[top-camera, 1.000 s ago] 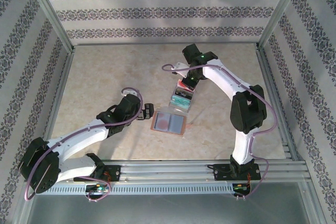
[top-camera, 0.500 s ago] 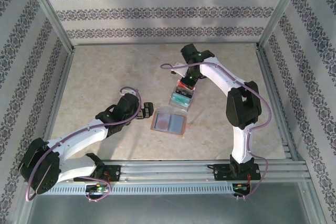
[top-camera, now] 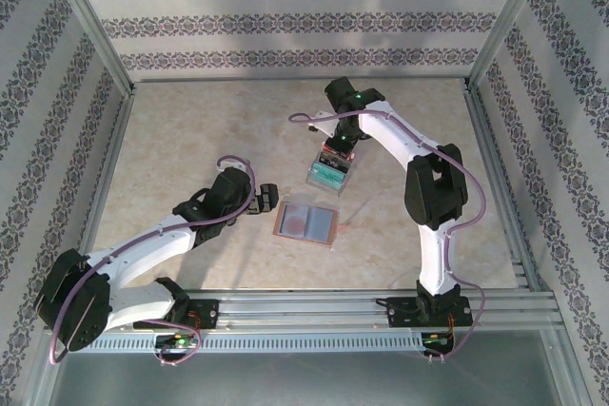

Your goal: Take the credit cards out of the card holder

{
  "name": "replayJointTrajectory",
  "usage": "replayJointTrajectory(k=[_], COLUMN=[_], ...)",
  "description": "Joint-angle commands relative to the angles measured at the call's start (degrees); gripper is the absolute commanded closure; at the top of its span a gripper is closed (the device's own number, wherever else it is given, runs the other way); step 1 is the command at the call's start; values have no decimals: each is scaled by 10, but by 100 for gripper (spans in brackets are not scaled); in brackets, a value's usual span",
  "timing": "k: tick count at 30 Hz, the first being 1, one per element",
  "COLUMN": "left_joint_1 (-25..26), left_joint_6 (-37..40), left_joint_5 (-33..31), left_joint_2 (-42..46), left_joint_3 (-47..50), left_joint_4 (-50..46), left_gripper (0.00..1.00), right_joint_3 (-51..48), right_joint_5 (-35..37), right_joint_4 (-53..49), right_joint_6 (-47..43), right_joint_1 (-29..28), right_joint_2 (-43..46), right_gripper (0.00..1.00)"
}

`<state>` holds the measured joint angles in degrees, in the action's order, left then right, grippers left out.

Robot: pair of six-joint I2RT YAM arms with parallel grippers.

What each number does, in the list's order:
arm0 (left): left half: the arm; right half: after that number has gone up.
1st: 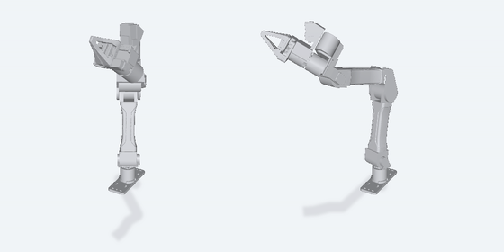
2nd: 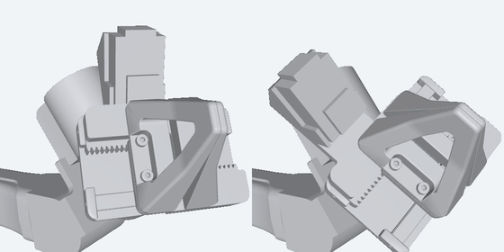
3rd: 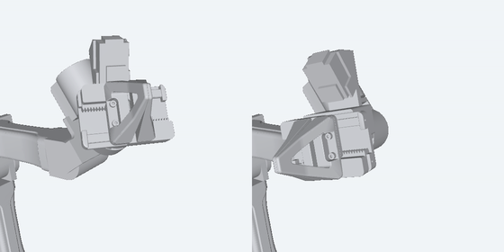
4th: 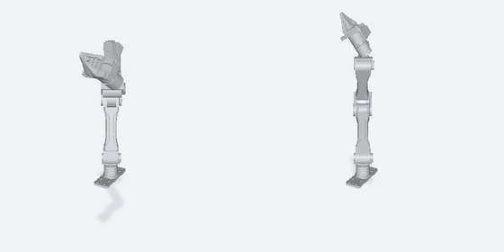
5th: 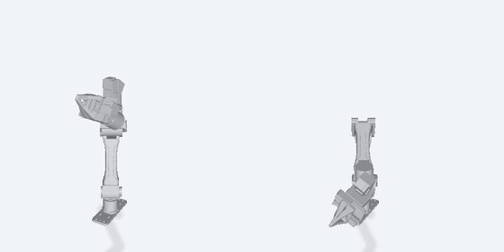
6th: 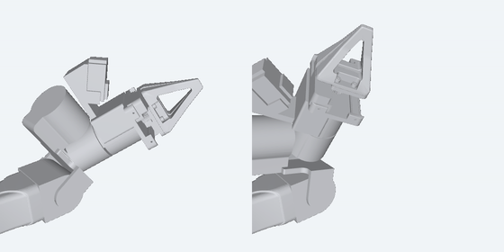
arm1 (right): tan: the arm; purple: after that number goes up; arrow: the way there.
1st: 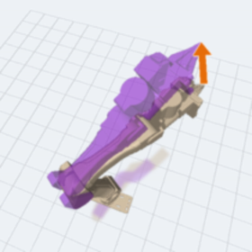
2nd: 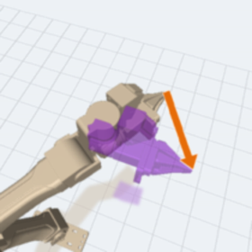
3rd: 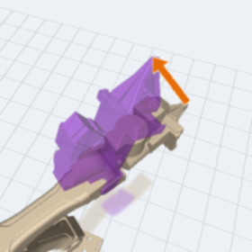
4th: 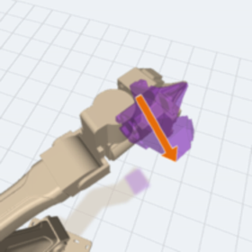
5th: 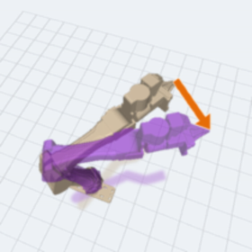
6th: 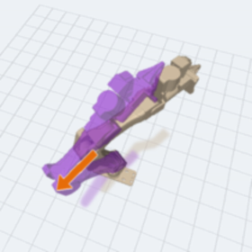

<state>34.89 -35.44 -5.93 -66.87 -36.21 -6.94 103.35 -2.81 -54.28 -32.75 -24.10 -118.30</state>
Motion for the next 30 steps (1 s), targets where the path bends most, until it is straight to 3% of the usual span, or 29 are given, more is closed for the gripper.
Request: replayJointTrajectory(k=[1, 5, 9, 16, 23, 30], left_joint_1=[-10, -12, -16, -30, -68, -92], left_joint_6=[-6, -6, -7, -33, -80, -108], left_joint_5=[7, 8, 9, 8, -13, -58], left_joint_2=[-1, 1, 3, 16, 58, 126], left_joint_3=[2, 3, 5, 24, 60, 99], left_joint_4=[16, 13, 13, 20, 6, -7], left_gripper=[1, 1, 1, 3, 1, 1], right_joint_3=[4, -25, -52, -127, -251, -320], right_joint_5=[7, -16, -31, -30, 65, 93], right_joint_4=[-6, 12, 32, 71, 91, 125], right_joint_6=[15, 34, 63, 231, 463, 637], right_joint_1=[6, 5, 3, -15, -105, -225], right_joint_2=[12, 52, 92, 184, 271, 256], right_gripper=[88, 81, 81, 75, 66, 58])
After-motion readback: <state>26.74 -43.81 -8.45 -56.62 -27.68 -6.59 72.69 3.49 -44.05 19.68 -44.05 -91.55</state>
